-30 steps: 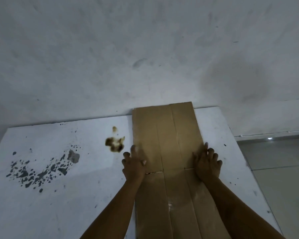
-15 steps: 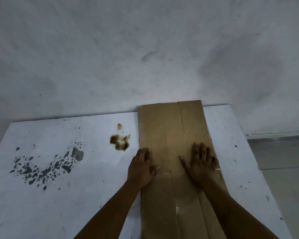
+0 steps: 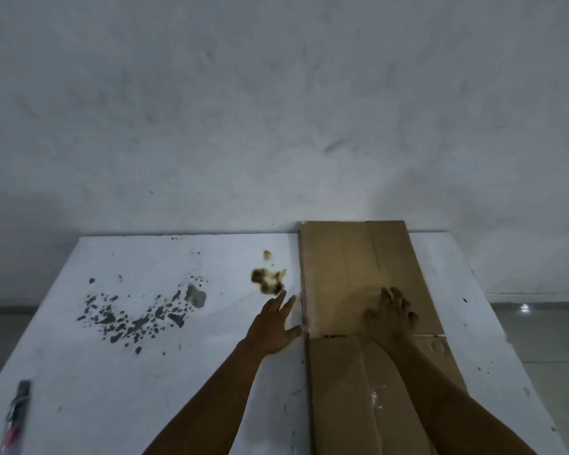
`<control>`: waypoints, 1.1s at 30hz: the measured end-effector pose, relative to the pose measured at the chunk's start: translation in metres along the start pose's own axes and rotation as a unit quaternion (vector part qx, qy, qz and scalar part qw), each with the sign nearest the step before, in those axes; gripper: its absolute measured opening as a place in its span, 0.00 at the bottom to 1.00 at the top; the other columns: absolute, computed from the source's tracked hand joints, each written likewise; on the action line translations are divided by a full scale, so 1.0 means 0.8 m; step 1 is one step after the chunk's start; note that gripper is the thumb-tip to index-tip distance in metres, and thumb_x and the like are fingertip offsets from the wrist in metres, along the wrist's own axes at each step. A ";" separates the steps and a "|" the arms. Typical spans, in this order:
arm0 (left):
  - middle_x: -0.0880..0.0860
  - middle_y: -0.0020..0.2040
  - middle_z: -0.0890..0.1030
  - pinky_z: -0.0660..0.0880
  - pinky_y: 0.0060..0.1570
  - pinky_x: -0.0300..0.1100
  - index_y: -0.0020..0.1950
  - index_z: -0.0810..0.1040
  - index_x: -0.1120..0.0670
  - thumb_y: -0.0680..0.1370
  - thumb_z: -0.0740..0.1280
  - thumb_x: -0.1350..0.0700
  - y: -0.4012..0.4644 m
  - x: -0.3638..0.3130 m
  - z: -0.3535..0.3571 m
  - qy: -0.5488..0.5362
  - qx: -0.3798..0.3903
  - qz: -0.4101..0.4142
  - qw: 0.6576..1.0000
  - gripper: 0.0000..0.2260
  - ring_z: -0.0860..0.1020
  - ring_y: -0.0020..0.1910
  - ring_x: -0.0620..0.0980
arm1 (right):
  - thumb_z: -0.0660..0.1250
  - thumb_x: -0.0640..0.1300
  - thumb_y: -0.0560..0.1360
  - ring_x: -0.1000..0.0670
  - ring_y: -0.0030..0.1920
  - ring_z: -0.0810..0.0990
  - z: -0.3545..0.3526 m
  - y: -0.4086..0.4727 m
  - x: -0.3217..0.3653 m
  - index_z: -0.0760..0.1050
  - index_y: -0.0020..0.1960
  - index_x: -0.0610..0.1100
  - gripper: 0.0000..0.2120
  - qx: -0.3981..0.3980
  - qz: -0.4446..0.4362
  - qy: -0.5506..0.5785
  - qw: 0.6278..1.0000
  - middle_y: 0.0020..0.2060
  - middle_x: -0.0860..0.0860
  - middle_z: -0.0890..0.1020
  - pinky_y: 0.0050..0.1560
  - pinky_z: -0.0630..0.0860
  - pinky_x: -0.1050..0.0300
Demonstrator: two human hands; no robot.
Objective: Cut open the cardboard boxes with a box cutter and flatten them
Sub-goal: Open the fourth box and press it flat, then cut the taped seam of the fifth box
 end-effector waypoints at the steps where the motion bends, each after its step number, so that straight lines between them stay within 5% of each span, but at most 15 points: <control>1: 0.48 0.82 0.45 0.54 0.76 0.51 0.82 0.48 0.46 0.80 0.59 0.36 -0.014 0.018 -0.012 -0.014 -0.013 -0.011 1.000 0.36 0.47 0.80 0.53 | 0.62 0.52 0.77 0.41 0.73 0.60 -0.002 -0.011 0.022 0.59 0.77 0.44 0.31 -0.009 -0.014 0.005 1.000 0.76 0.46 0.60 0.69 0.62 0.43; 9: 0.49 0.81 0.55 0.54 0.76 0.48 0.80 0.60 0.48 0.80 0.61 0.38 -0.151 0.207 -0.128 -0.095 -0.140 -0.069 0.983 0.31 0.53 0.80 0.50 | 0.63 0.53 0.80 0.42 0.69 0.68 0.025 -0.139 0.276 0.71 0.69 0.45 0.21 -0.032 -0.158 0.090 0.983 0.68 0.47 0.71 0.65 0.66 0.43; 14: 0.52 0.78 0.62 0.63 0.73 0.47 0.75 0.69 0.51 0.80 0.66 0.43 -0.262 0.350 -0.190 -0.116 -0.197 -0.091 0.969 0.26 0.60 0.77 0.52 | 0.65 0.52 0.80 0.43 0.66 0.72 0.065 -0.242 0.443 0.76 0.64 0.45 0.17 -0.046 -0.236 0.146 0.960 0.63 0.48 0.75 0.61 0.68 0.45; 25: 0.50 0.68 0.73 0.67 0.63 0.40 0.69 0.74 0.52 0.80 0.65 0.43 -0.428 0.595 -0.252 -0.212 -0.294 -0.194 0.912 0.20 0.73 0.66 0.49 | 0.53 0.62 0.77 0.45 0.60 0.75 0.181 -0.383 0.737 0.78 0.58 0.46 0.25 0.016 -0.379 0.168 0.910 0.58 0.50 0.78 0.58 0.73 0.45; 33: 0.52 0.69 0.73 0.67 0.63 0.37 0.69 0.73 0.52 0.81 0.65 0.47 -0.452 0.735 -0.263 -0.240 -0.298 -0.255 0.888 0.19 0.73 0.66 0.48 | 0.63 0.49 0.81 0.47 0.56 0.76 0.260 -0.423 0.894 0.77 0.58 0.46 0.10 0.066 -0.433 0.195 0.878 0.56 0.50 0.77 0.55 0.73 0.51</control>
Point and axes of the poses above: each hand's wrist, its own y-axis towards the middle knuckle, its own z-axis out of the palm, x = y × z, the point moved 10 cm from there along y, towards the middle knuckle
